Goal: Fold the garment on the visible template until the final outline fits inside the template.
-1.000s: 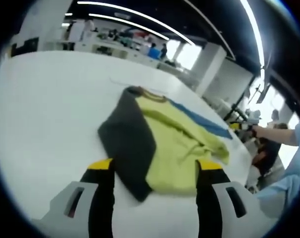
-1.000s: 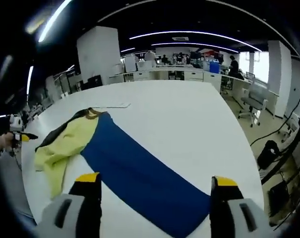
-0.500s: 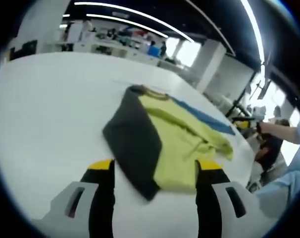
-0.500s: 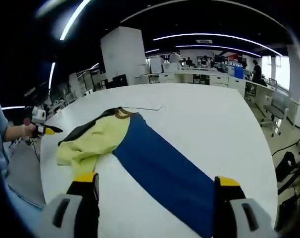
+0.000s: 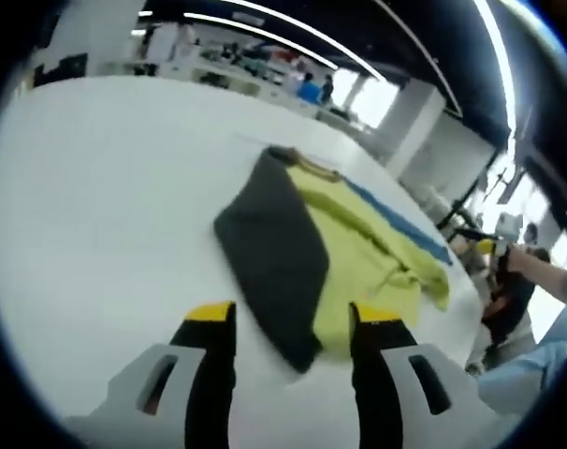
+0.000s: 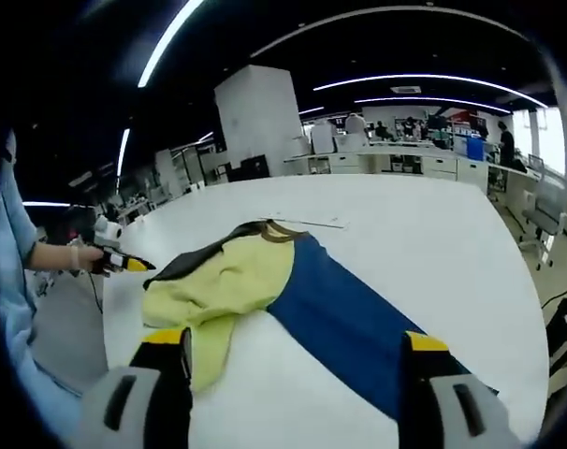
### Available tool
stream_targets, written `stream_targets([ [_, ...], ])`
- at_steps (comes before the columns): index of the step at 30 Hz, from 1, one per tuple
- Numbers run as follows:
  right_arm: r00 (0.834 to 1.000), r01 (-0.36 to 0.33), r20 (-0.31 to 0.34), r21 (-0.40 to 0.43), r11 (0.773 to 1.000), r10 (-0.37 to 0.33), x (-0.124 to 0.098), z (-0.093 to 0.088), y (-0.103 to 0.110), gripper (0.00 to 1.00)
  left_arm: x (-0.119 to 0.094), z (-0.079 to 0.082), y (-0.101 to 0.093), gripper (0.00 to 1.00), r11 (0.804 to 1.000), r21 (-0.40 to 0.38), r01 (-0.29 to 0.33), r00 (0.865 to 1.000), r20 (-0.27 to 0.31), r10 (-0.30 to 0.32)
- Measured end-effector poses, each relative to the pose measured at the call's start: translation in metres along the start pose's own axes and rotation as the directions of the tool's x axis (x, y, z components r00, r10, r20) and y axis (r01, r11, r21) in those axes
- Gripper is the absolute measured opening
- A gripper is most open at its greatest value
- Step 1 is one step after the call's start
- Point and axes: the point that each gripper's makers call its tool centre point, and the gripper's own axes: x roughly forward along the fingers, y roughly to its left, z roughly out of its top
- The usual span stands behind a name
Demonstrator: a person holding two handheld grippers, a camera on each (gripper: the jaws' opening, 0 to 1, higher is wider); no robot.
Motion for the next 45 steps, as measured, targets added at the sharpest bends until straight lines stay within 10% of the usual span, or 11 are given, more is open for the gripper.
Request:
stream_targets([
  [20, 1.000, -0.012, -0.025, 0.001, 1.000, 0.012, -0.005, -0.008, 0.009, 0.85, 0.003, -0.020, -0.004, 0.16, 0.983, -0.181, 0.007, 0.998, -0.055, -0.017],
  [21, 0.999, -0.012, -0.032, -0.002, 1.000, 0.011, -0.007, -0.009, 0.009, 0.84, 0.001, -0.012, -0.005, 0.00, 0.990, -0.138, -0.003, 1.000, -0.024, 0.000],
  [33, 0.999, -0.005, -0.033, 0.020, 1.000, 0.006, -0.011, -0.015, 0.010, 0.81, 0.012, 0.037, -0.061, 0.00, 0.994, 0.020, 0.112, 0.994, 0.017, -0.112],
  [45, 0.999, 0.012, -0.038, 0.043, 0.999, -0.010, -0.020, -0.025, 0.010, 0.79, 0.071, 0.027, -0.131, 0.00, 0.975, 0.113, 0.192, 0.979, -0.092, -0.182],
])
